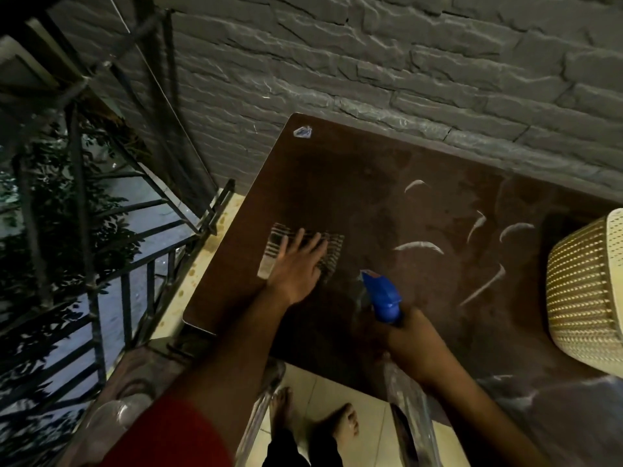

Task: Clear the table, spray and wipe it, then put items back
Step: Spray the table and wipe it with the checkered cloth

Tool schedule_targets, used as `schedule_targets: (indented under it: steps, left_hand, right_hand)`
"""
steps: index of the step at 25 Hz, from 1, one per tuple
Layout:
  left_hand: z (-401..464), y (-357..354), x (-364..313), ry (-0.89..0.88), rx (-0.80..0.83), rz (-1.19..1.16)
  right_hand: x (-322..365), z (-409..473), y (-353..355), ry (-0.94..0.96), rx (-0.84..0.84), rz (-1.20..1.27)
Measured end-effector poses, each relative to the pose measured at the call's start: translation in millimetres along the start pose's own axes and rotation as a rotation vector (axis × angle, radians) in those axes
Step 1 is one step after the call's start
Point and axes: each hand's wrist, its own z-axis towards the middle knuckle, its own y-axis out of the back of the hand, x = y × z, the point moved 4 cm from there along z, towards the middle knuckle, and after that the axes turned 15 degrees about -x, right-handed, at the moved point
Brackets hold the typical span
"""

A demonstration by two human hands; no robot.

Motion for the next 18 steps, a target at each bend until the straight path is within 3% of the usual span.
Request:
schedule_targets:
  steps: [2, 5, 8, 10, 14, 18]
  left_hand:
    - [-57.7, -7.5, -20.5, -0.213, -0.026, 0.038]
    - [-161.4, -13.5, -31.7, -0.524, 0.061, -0.036]
    - [-128.7, -19.0, -4.6, -0.500, 0.087, 0.032]
    - [-53.0, -12.0, 10.0, -0.368, -0.017, 0.049]
    - [22.6, -3.4, 10.0, -0.072, 0.068, 0.022]
    - [-73.1, -9.6, -27.0, -0.310, -0.029, 0.047]
  right_hand:
    - [-0.2, 1.5, 2.8, 0.004, 0.009, 0.013]
    - [-0.5, 1.4, 5.3, -0.018, 0.022, 0.038]
    - [0.4, 1.7, 7.7, -0.031, -0.019, 0.076]
    - [2.0, 2.5, 7.9, -0.031, -0.050, 0.127]
    - [3.6, 0.8, 6.2, -0.036, -0.080, 0.192]
    - [12.6, -4.4, 10.2, -0.033, -0.035, 0.258]
